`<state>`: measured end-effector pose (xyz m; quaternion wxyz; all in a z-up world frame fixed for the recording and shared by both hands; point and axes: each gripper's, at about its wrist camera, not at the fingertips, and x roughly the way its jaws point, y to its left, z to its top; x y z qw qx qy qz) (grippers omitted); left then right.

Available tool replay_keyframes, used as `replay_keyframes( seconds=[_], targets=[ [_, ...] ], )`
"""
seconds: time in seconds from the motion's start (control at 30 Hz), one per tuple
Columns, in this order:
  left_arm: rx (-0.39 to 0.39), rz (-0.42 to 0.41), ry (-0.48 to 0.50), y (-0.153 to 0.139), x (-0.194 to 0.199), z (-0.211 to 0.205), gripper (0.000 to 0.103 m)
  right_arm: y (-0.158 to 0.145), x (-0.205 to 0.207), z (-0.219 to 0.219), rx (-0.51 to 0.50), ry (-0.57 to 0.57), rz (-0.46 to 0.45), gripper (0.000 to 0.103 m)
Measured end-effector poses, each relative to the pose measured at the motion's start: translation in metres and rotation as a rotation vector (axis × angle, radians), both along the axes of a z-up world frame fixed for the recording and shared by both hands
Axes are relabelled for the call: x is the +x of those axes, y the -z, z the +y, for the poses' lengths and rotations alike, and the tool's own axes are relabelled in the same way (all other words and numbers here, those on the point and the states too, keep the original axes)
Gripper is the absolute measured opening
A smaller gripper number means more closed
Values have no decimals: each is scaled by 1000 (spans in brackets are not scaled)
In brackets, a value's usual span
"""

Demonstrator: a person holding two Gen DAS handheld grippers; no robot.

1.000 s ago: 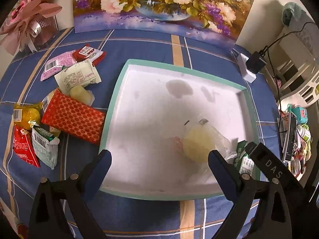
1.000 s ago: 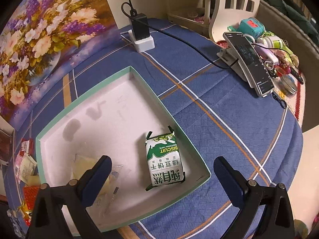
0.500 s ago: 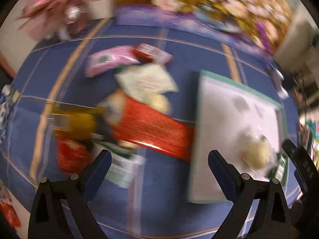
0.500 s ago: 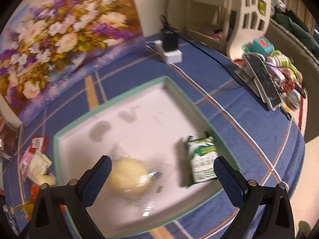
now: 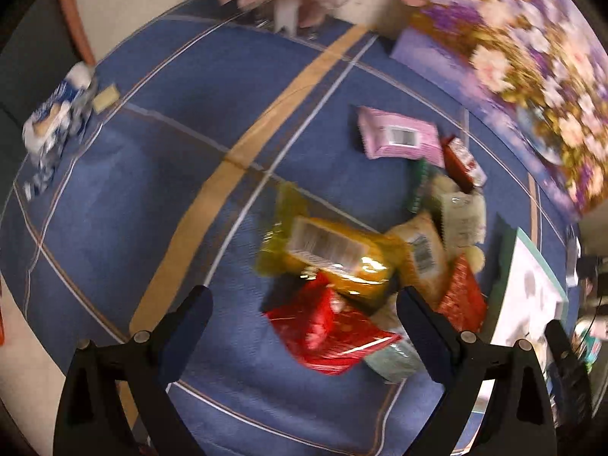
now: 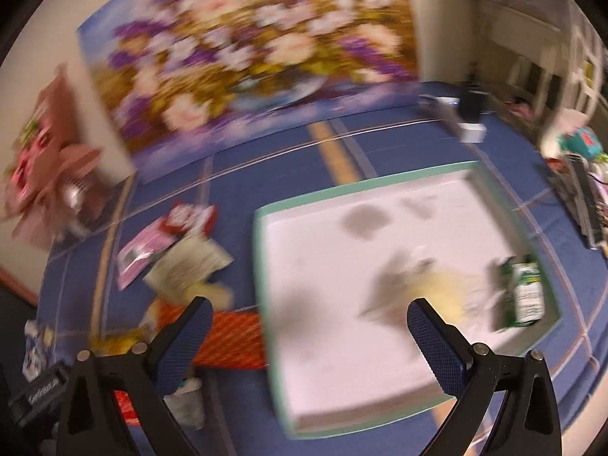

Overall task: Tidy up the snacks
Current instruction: 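Withdraw both tools from the tray back toward the snack pile, then grasp the red wrapped snack with left tool while right tool grasps green barcode pack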

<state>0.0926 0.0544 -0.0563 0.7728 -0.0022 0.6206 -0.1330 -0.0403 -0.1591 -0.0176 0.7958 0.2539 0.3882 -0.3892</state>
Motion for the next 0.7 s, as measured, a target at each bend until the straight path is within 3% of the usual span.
replay_keyframes(
  seconds=[0.3, 0.47, 0.63, 0.67, 0.7],
  targets=[
    [-74, 182, -99, 44, 11, 21, 97, 34, 47, 51, 69, -174, 49, 103],
    [-83, 252, -153, 64, 13, 33, 97, 53, 54, 58, 105, -187, 77, 103],
    [-154, 332, -191, 78, 10, 36, 96, 58, 55, 59, 106, -191, 98, 103],
    [-154, 327, -189, 78, 10, 37, 94, 58, 55, 58, 105, -191, 99, 103],
    [-156, 321, -188, 77, 9, 36, 83, 57, 55, 58, 105, -190, 100, 103]
  ],
)
